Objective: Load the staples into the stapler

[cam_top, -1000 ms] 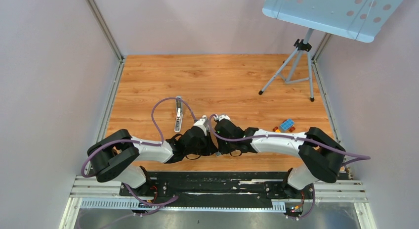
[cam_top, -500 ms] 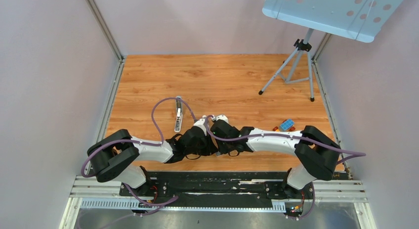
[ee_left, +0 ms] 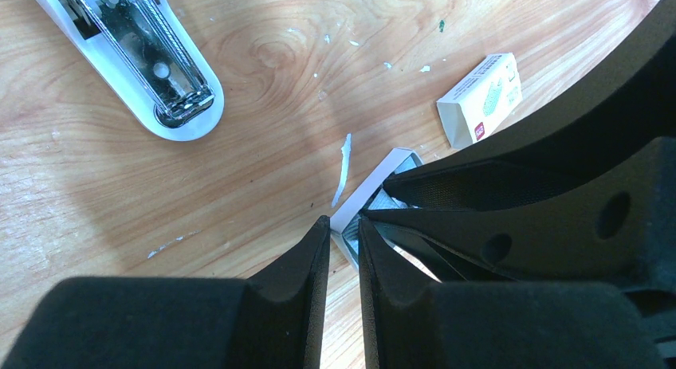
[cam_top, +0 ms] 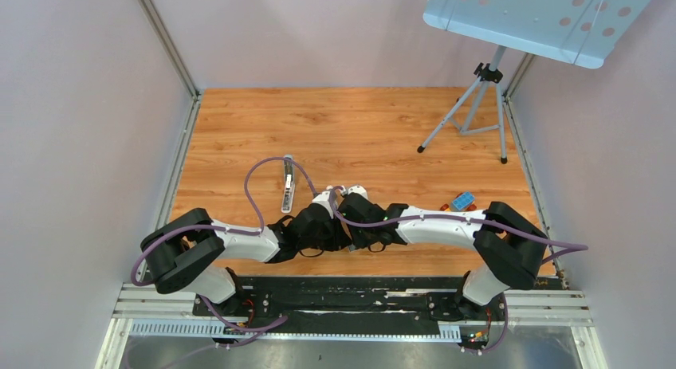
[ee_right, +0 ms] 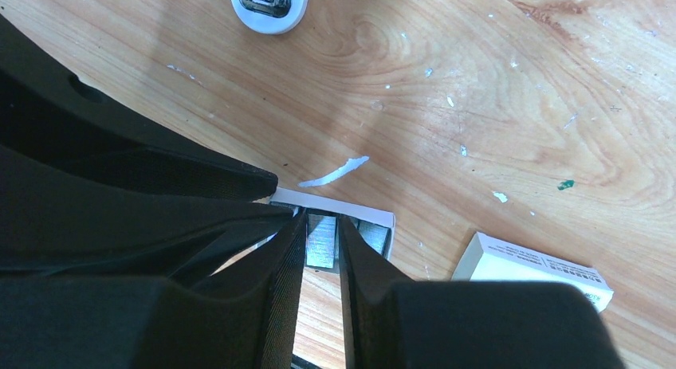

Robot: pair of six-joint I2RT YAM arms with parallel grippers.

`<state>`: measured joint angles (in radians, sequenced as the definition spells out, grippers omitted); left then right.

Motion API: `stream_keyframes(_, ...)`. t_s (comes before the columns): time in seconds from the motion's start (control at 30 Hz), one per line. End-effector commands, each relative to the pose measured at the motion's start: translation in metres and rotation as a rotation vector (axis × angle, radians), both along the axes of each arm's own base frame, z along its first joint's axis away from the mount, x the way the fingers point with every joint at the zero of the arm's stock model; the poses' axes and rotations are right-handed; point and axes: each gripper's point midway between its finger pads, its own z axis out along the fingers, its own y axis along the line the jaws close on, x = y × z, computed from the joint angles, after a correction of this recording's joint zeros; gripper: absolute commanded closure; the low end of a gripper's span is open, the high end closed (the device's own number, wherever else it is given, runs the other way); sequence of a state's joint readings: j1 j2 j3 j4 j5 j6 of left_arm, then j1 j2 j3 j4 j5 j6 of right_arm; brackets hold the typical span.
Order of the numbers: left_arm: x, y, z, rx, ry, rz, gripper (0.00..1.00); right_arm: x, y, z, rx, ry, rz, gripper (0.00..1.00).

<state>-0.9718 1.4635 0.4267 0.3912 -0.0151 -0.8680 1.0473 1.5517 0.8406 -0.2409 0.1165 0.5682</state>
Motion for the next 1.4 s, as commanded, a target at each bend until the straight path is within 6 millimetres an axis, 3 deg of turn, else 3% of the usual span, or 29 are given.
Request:
stream_keyframes(0.0, -0.007, 0.015, -0.019, 0.092, 0.021, 0.003, 0.80, -0.009, -0.007, -0.009, -0.056, 0.027, 0.015, 0.75)
stream_keyframes(0.27, -0.005, 0.014, -0.014, 0.084, 0.012, 0.008, 0.80, -0.006, -0.007, -0.003, -0.056, 0.006, 0.014, 0.79)
stream_keyframes(0.47, -0.002, 0.016, -0.003, 0.087, 0.000, 0.026, 0.70, -0.002, -0.006, 0.011, -0.025, -0.029, 0.011, 0.79)
stream_keyframes(0.63, 0.009, 0.018, 0.029, 0.078, -0.064, 0.055, 0.61, -0.001, -0.004, 0.021, 0.003, -0.041, 0.010, 0.79)
stream_keyframes(0.73, 0.021, 0.034, 0.043, 0.134, -0.113, 0.099, 0.59, 0.000, -0.003, 0.028, 0.022, -0.051, 0.010, 0.79)
stream_keyframes(0.97, 0.054, 0.093, 0.058, 0.191, -0.143, 0.263, 0.63, 0.011, 0.001, 0.048, 0.064, -0.093, -0.015, 0.78)
stream_keyframes(1.17, 0.070, 0.109, 0.072, 0.231, -0.172, 0.303, 0.66, 0.029, 0.012, 0.061, 0.077, -0.125, -0.032, 0.77)
stream_keyframes(1.37, 0.068, 0.134, 0.098, 0.261, -0.246, 0.350, 0.64, 0.050, 0.026, 0.073, 0.097, -0.169, -0.103, 0.77)
